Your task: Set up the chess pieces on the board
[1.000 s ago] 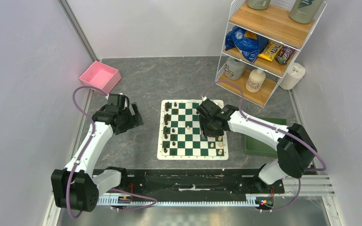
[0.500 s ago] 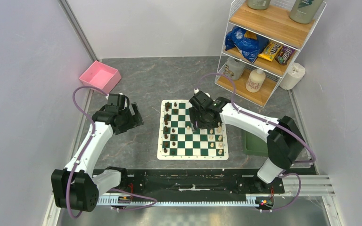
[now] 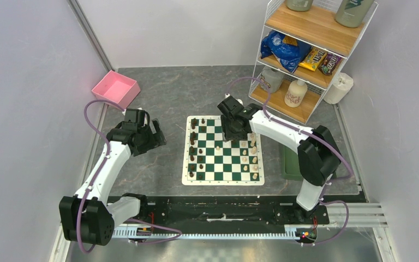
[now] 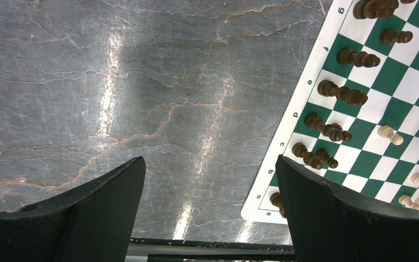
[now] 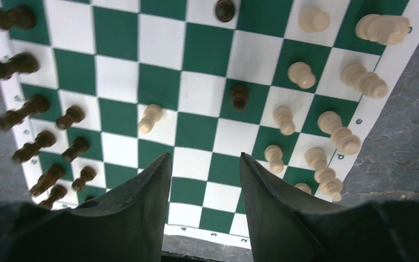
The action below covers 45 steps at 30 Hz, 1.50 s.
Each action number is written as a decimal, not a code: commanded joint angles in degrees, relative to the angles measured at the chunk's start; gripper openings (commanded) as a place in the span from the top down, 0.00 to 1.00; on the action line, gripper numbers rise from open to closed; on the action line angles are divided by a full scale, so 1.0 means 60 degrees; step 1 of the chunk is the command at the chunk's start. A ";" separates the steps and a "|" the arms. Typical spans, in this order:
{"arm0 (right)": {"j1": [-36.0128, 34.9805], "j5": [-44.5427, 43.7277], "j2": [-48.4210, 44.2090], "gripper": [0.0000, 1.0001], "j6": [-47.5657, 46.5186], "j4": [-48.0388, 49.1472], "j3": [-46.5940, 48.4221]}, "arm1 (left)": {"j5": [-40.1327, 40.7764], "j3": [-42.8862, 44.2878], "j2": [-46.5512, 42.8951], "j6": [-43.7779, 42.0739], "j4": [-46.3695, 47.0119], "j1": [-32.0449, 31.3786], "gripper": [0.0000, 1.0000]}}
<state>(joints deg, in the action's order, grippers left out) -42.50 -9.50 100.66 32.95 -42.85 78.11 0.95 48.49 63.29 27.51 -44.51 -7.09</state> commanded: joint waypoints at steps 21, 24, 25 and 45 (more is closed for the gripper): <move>0.0904 0.0191 0.1642 0.60 -0.0551 0.0316 0.0840 | -0.0056 0.0356 0.0036 -0.0171 0.0021 0.0040 0.04; 0.0931 0.0202 0.1704 0.62 -0.0563 0.0334 0.0825 | -0.0056 0.0356 0.0050 -0.0166 0.0024 0.0039 0.04; 0.0931 0.0197 0.1733 0.62 -0.0559 0.0338 0.0811 | -0.0067 0.0357 0.0045 -0.0163 0.0021 0.0035 0.04; 0.1063 0.0249 0.1833 0.70 -0.0662 0.0447 0.0726 | -0.0071 0.0363 0.0089 -0.0170 0.0021 0.0040 0.04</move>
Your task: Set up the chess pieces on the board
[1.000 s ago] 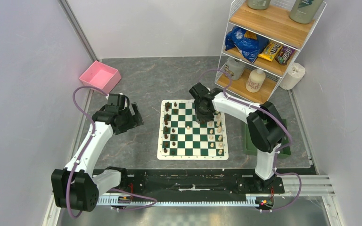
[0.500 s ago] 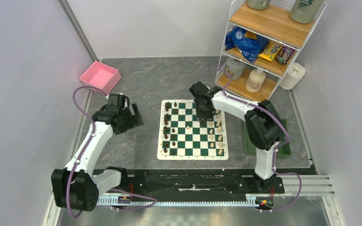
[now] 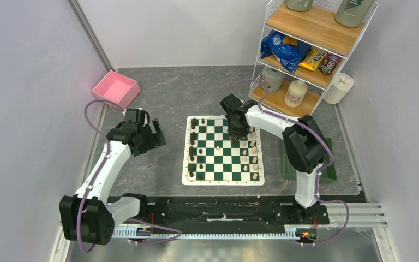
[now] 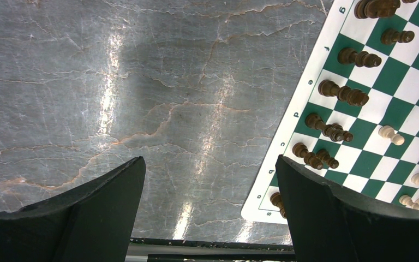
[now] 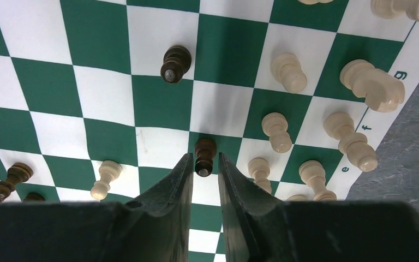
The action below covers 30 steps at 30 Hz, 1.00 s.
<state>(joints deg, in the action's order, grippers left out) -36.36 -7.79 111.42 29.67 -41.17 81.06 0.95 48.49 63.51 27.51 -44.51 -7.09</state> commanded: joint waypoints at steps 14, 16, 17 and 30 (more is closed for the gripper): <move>0.0042 0.0051 -0.0065 0.80 -0.0097 0.0189 0.0224 | -0.0115 0.0356 0.0040 -0.0171 0.0021 0.0039 0.04; 0.0047 0.0095 -0.0158 0.82 -0.0078 0.0183 0.0232 | -0.0129 0.0356 0.0021 -0.0168 0.0014 0.0040 0.04; 0.0041 0.0137 -0.0229 0.82 -0.0083 0.0190 0.0245 | -0.0129 0.0363 0.0022 -0.0164 0.0022 0.0040 0.04; -0.0315 0.0768 -0.0332 0.83 -0.0215 0.0125 0.1288 | -0.0129 0.0356 -0.0008 -0.0174 0.0030 0.0036 0.04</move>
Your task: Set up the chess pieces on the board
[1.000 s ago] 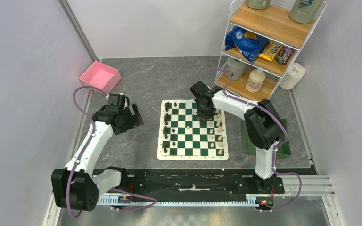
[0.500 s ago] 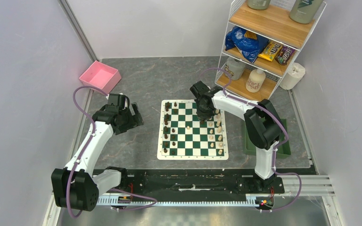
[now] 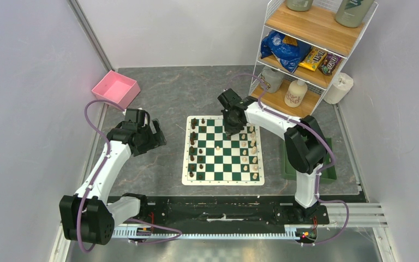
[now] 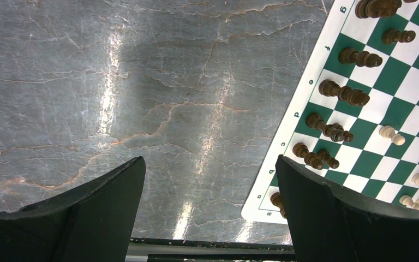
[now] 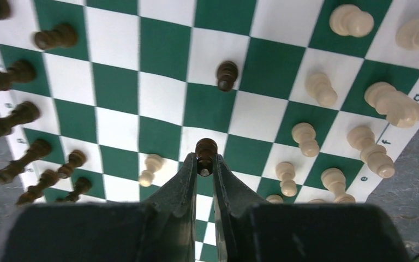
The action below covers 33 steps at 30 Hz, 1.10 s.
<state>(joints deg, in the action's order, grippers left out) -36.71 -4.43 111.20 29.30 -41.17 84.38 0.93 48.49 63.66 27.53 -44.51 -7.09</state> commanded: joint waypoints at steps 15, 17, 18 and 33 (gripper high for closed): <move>-0.1383 0.0095 0.1666 0.82 -0.0413 -0.0322 0.3126 | -0.0126 0.0356 -0.0051 -0.0175 0.0021 0.0040 0.04; -0.1450 0.0021 0.1854 0.82 -0.0483 -0.0359 0.3341 | -0.0126 0.0356 -0.0059 -0.0173 0.0023 0.0039 0.04; -0.1480 0.0009 0.1945 0.82 -0.0487 -0.0387 0.3453 | -0.0126 0.0356 -0.0061 -0.0173 0.0022 0.0040 0.04; -0.1686 -0.0099 0.3145 0.82 -0.0895 -0.0920 0.4753 | -0.0126 0.0356 -0.0081 -0.0177 0.0021 0.0040 0.04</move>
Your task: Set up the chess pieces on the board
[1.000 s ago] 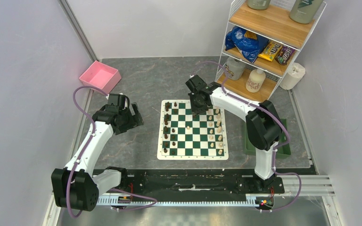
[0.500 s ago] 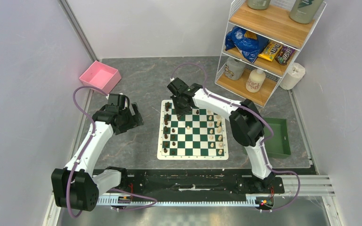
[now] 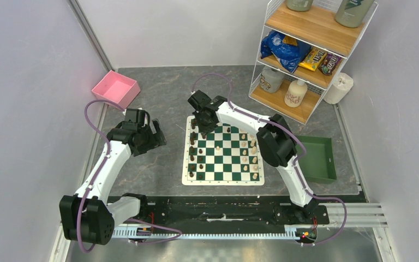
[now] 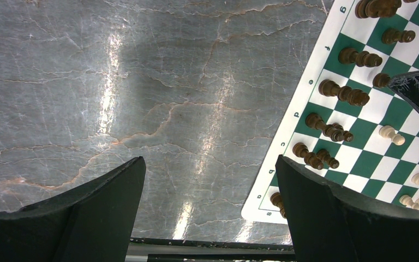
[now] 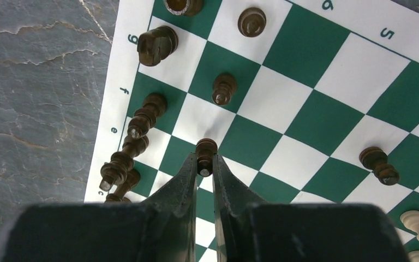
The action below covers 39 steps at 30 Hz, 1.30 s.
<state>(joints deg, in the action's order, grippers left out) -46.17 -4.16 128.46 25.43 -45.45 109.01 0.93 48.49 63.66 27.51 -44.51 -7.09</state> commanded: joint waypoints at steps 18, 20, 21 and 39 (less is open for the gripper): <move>-0.0201 -0.0383 0.0575 0.81 -0.0394 -0.0364 0.1119 | -0.0126 0.0356 -0.0083 -0.0166 0.0021 0.0040 0.04; -0.0205 -0.0362 0.0634 0.81 -0.0389 -0.0370 0.1178 | -0.0126 0.0356 -0.0063 -0.0170 0.0021 0.0038 0.04; -0.0200 -0.0359 0.0662 0.81 -0.0391 -0.0366 0.1195 | -0.0126 0.0356 -0.0071 -0.0165 0.0021 0.0039 0.04; -0.0204 -0.0308 0.0987 0.75 -0.0372 -0.0364 0.1255 | -0.0126 0.0356 -0.0023 -0.0167 0.0029 0.0039 0.04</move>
<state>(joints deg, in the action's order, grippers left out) -47.13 -5.87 133.27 23.86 -47.62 114.59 0.93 48.49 63.66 27.51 -44.51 -7.09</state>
